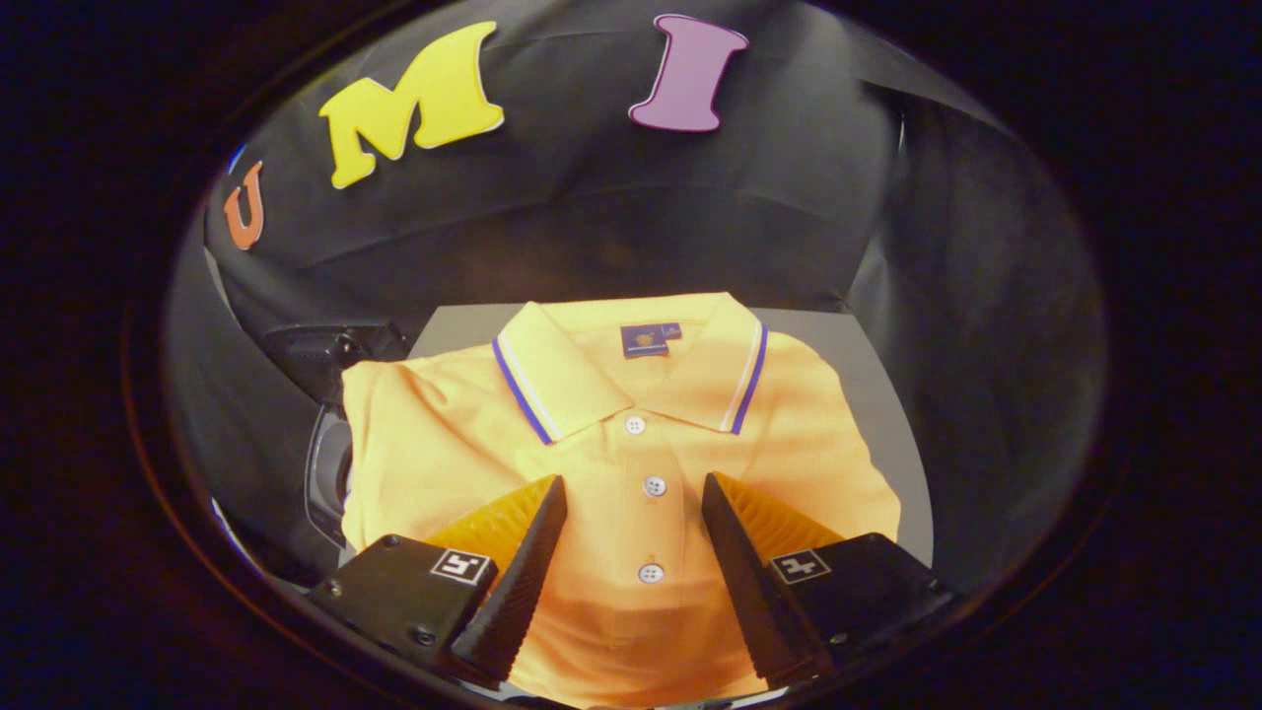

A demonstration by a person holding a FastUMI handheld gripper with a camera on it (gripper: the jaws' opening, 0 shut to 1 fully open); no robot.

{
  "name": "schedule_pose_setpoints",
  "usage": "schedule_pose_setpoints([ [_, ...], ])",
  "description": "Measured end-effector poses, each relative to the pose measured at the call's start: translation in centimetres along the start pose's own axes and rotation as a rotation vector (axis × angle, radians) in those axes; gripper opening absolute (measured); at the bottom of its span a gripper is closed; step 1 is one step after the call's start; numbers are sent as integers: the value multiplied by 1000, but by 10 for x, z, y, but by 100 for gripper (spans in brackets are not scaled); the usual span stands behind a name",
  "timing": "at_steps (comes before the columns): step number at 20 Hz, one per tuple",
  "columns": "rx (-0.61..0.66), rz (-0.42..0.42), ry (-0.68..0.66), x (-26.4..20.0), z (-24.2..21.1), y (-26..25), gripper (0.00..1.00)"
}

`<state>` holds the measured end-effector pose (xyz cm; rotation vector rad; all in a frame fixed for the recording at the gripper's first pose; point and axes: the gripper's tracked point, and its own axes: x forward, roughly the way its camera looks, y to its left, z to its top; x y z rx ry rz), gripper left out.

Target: Put the clothes into the washing machine and then close the washing machine lid.

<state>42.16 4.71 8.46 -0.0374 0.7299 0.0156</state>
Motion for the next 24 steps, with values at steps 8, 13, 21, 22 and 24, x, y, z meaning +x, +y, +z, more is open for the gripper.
schedule_pose_setpoints([
  [8,33,20,-37,-1,3,-4,17],
  [13,91,53,-72,-42,-11,11,6],
  [21,149,128,-161,-121,-18,61,6],
  [22,157,147,-175,-132,-17,69,6],
  [24,165,179,-201,-153,-13,87,6],
])
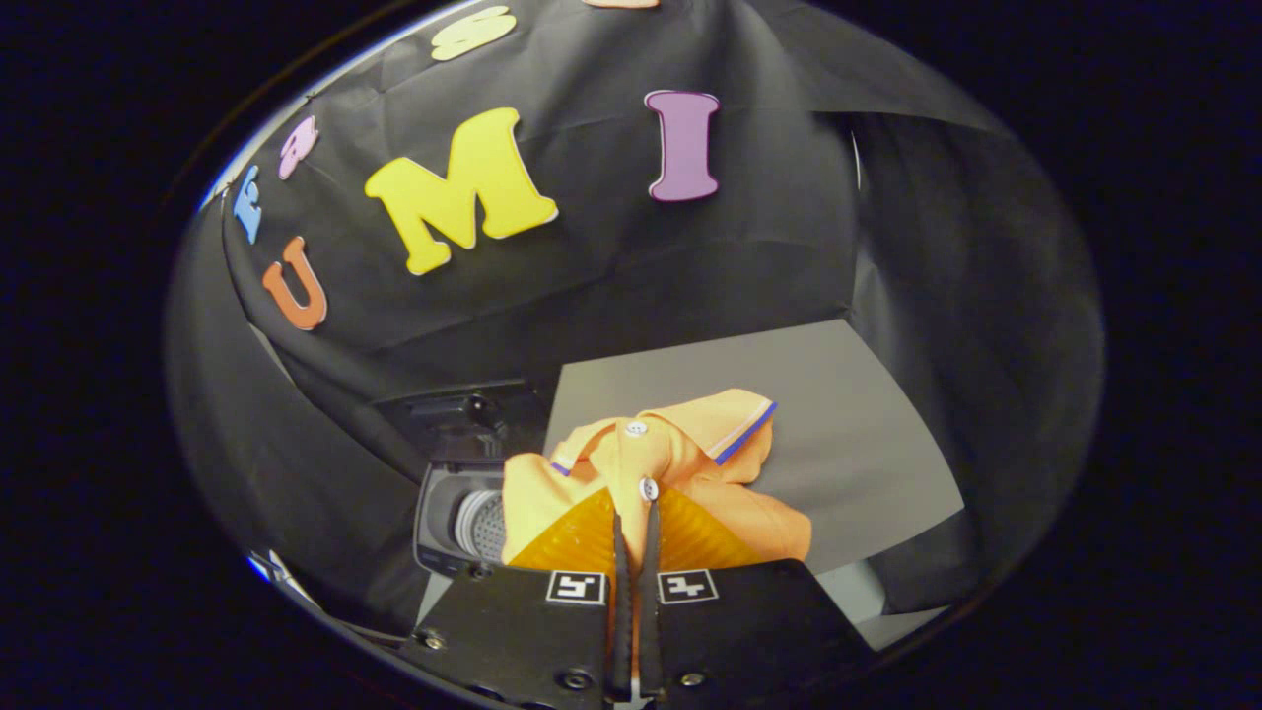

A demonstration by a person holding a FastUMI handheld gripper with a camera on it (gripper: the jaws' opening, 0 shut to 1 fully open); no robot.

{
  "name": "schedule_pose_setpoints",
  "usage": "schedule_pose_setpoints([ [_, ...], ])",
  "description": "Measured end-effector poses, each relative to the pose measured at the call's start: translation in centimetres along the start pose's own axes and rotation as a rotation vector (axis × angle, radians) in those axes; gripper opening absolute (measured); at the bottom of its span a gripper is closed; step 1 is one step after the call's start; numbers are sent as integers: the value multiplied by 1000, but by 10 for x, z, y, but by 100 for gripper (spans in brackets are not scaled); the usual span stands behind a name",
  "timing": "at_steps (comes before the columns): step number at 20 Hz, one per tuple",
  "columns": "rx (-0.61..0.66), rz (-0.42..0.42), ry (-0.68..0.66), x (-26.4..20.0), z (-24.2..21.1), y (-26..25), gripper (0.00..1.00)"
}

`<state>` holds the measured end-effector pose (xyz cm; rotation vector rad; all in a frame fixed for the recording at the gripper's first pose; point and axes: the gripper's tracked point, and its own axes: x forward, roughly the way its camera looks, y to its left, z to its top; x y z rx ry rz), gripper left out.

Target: Put the clothes into the washing machine and then close the washing machine lid.

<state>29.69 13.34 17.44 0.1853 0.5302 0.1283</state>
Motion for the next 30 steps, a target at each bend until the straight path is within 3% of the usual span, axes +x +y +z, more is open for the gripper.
schedule_pose_setpoints([
  [9,-78,90,-118,-60,22,101,6],
  [15,-104,187,-129,-73,18,173,6],
  [22,-122,285,-67,-44,0,246,6],
  [30,-141,361,56,24,-27,299,6],
])
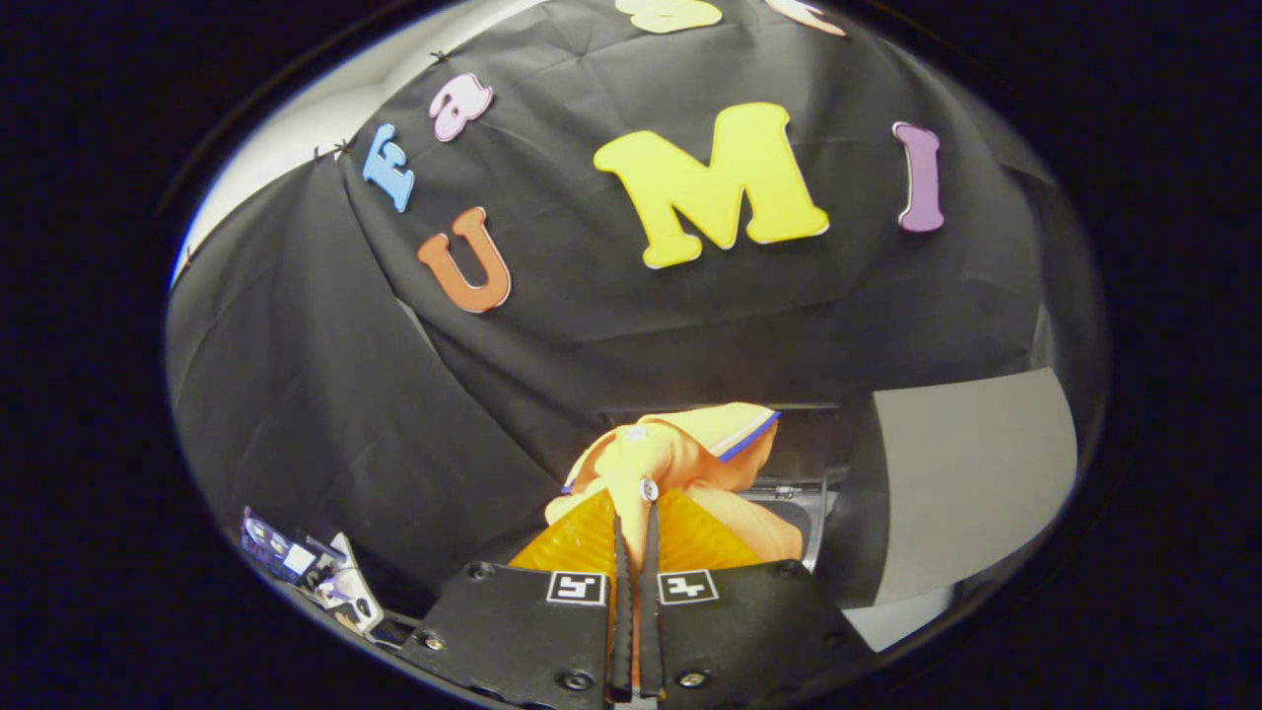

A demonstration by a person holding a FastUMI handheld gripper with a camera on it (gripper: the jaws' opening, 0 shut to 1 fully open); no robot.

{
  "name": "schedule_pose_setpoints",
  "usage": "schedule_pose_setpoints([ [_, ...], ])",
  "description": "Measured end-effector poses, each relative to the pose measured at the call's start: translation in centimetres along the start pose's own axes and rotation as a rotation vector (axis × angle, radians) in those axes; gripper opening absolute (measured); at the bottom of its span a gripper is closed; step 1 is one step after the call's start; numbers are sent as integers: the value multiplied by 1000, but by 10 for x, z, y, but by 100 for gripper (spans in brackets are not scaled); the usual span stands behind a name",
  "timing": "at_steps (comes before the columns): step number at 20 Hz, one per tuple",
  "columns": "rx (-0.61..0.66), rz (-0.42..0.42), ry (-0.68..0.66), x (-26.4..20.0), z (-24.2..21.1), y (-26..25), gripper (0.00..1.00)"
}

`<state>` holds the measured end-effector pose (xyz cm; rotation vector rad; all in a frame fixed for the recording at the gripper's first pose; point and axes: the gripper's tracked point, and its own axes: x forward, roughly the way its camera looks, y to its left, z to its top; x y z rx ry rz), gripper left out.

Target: Put the clothes into the washing machine and then close the washing machine lid.

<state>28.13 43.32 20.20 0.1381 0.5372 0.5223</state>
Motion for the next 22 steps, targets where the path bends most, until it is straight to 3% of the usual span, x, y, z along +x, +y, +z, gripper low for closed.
schedule_pose_setpoints([
  [12,55,-34,223,136,-55,-22,6],
  [22,87,-136,360,221,-102,-68,6],
])
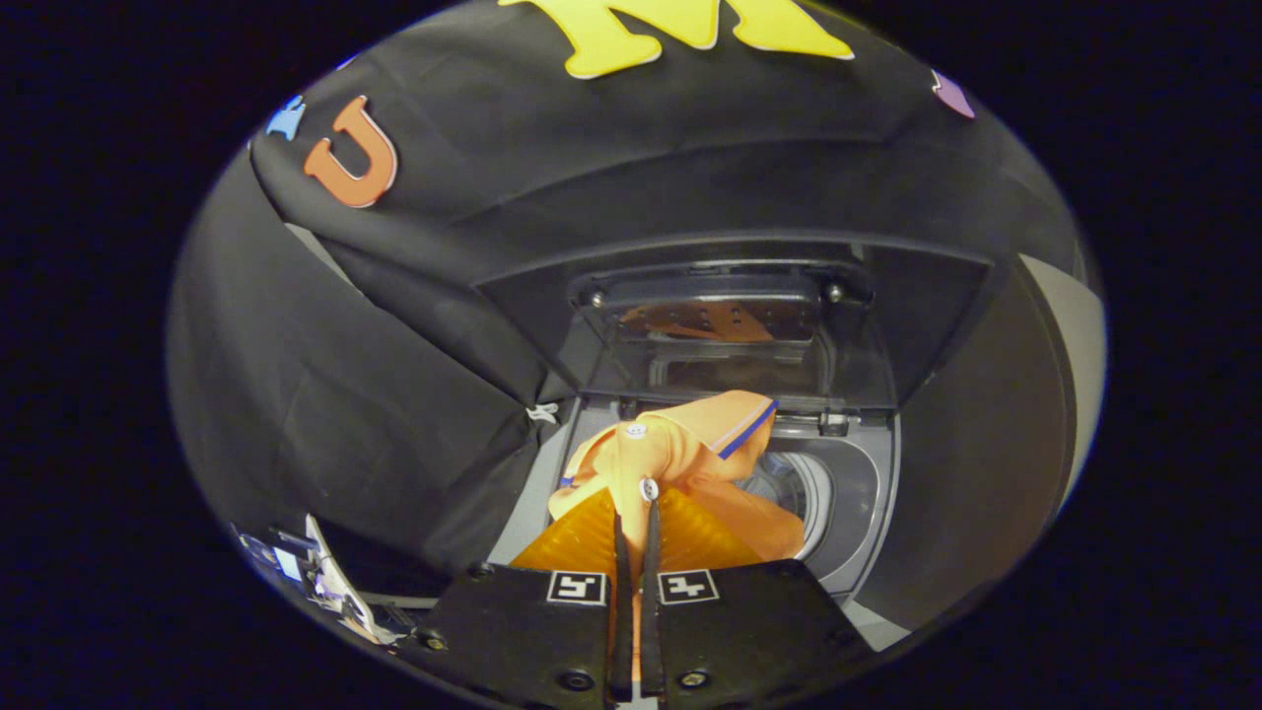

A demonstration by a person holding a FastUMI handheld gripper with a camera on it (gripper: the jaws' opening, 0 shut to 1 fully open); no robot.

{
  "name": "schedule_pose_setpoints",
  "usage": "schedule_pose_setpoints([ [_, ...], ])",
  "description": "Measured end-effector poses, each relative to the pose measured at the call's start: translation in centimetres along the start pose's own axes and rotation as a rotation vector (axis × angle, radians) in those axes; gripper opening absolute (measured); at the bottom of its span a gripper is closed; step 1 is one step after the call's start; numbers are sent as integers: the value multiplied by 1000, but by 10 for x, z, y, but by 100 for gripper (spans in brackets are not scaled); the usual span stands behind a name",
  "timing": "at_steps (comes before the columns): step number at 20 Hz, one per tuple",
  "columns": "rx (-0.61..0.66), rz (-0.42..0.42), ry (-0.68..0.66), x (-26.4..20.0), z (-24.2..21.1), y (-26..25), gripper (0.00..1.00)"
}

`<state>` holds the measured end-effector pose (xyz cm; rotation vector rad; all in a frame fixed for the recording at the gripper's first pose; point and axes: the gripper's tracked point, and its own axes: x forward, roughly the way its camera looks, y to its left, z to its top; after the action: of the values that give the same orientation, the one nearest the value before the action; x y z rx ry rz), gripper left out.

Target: Put the clothes into the washing machine and then close the washing machine lid.

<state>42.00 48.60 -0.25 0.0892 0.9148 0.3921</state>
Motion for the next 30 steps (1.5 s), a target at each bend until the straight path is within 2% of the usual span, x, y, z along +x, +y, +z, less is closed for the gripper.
schedule_pose_setpoints([
  [9,3,-119,68,40,-2,-20,6],
  [17,6,-132,78,50,-4,-19,7],
  [20,11,-119,83,53,-7,-19,12],
  [22,18,-104,87,54,-13,-17,19],
  [26,-31,-181,10,52,-3,-34,95],
  [30,-47,-203,-5,49,-4,-39,94],
])
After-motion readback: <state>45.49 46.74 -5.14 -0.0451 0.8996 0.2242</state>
